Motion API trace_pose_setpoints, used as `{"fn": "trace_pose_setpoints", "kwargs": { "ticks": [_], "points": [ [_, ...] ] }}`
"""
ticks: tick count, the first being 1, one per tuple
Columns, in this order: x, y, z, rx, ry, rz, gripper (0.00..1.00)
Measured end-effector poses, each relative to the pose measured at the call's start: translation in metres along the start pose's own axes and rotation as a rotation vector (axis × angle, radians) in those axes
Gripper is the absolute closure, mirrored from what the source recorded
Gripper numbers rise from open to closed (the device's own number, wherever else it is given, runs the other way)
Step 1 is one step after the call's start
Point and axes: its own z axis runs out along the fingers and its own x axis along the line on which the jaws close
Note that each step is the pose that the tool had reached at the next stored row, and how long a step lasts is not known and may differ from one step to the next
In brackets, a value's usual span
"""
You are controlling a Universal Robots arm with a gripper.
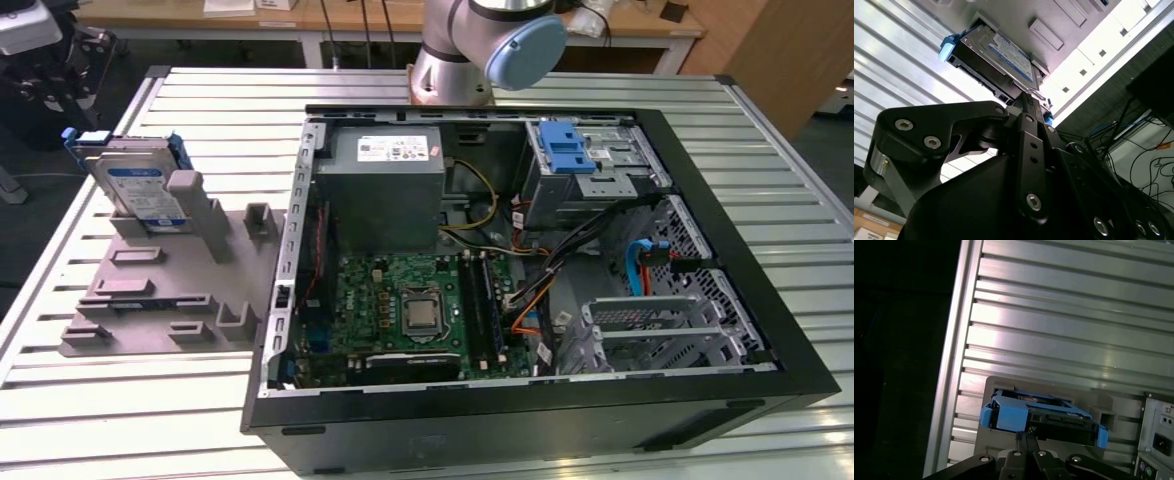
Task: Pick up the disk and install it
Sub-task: 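Pick up the disk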
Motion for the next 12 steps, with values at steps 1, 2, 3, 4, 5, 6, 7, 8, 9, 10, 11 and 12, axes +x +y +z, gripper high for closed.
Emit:
{"fn": "trace_pose_setpoints", "kwargs": {
  "ticks": [1, 2, 3, 4, 5, 6, 7, 8, 9, 10, 11, 12],
  "points": [
    [0.0, 0.0, 0.0, 0.0, 0.0, -0.001, 0.89],
    [0.0, 0.0, 0.0, -0.0001, 0.0, -0.002, 0.89],
    [0.0, 0.0, 0.0, -0.0001, 0.0001, -0.003, 0.89],
    [0.0, 0.0, 0.0, -0.0001, 0.0001, -0.004, 0.89],
    [0.0, 0.0, 0.0, -0.0001, 0.0001, -0.006, 0.89],
    [0.0, 0.0, 0.0, -0.0001, 0.0001, -0.007, 0.89],
    [0.0, 0.0, 0.0, -0.0001, 0.0001, -0.008, 0.89],
    [0.0, 0.0, 0.0, -0.0002, 0.0002, -0.009, 0.89],
    [0.0, 0.0, 0.0, -0.0002, 0.0002, -0.011, 0.89],
    [0.0, 0.0, 0.0, -0.0002, 0.0002, -0.012, 0.89],
    [0.0, 0.0, 0.0, -0.0002, 0.0002, -0.014, 0.89],
    [0.0, 0.0, 0.0, -0.0002, 0.0002, -0.015, 0.89]
  ]
}}
